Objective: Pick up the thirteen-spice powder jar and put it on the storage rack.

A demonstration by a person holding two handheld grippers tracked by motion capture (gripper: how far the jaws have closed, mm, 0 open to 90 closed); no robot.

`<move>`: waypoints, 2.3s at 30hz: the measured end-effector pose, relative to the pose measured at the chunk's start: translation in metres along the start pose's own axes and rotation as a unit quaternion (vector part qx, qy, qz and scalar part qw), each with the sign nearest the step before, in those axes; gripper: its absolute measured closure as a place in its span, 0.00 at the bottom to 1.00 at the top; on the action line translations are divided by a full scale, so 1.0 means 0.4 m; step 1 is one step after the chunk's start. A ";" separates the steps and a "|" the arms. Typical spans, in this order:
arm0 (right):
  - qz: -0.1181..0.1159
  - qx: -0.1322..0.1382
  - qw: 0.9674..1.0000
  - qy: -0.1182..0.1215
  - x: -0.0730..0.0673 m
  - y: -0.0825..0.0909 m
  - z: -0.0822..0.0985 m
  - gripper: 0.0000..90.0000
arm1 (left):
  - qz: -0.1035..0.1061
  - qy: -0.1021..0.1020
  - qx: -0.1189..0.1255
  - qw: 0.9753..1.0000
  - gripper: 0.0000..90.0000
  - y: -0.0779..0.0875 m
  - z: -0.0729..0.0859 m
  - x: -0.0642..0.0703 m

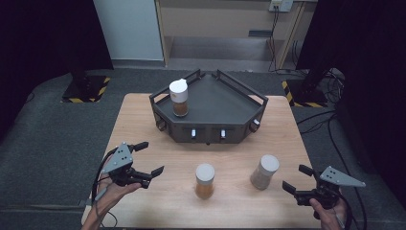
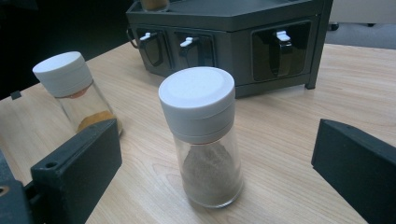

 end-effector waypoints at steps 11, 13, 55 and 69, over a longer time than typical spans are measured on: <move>0.001 -0.001 1.000 0.000 -0.002 -0.002 -0.001 0.02 | -0.006 0.022 0.000 1.000 0.04 0.022 0.053 0.002; 0.001 -0.001 1.000 0.000 -0.002 -0.001 -0.001 0.02 | -0.006 0.025 0.001 1.000 0.04 0.024 0.060 0.001; -0.004 -0.005 1.000 0.005 -0.003 -0.002 0.001 0.02 | 0.006 0.046 0.031 0.998 0.01 0.073 0.139 -0.032; -0.004 -0.006 1.000 0.005 -0.004 -0.002 0.000 0.02 | 0.009 0.045 0.028 0.999 0.01 0.072 0.137 -0.031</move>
Point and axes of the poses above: each handheld gripper's, and its own axes: y roughly backward along the jaws, z roughly out of its underside, x roughly to its right, the point moved 1 cm from there along -y, roughly forward along the jaws, and after that the axes turned 13 degrees about x, right-handed, at the moved point
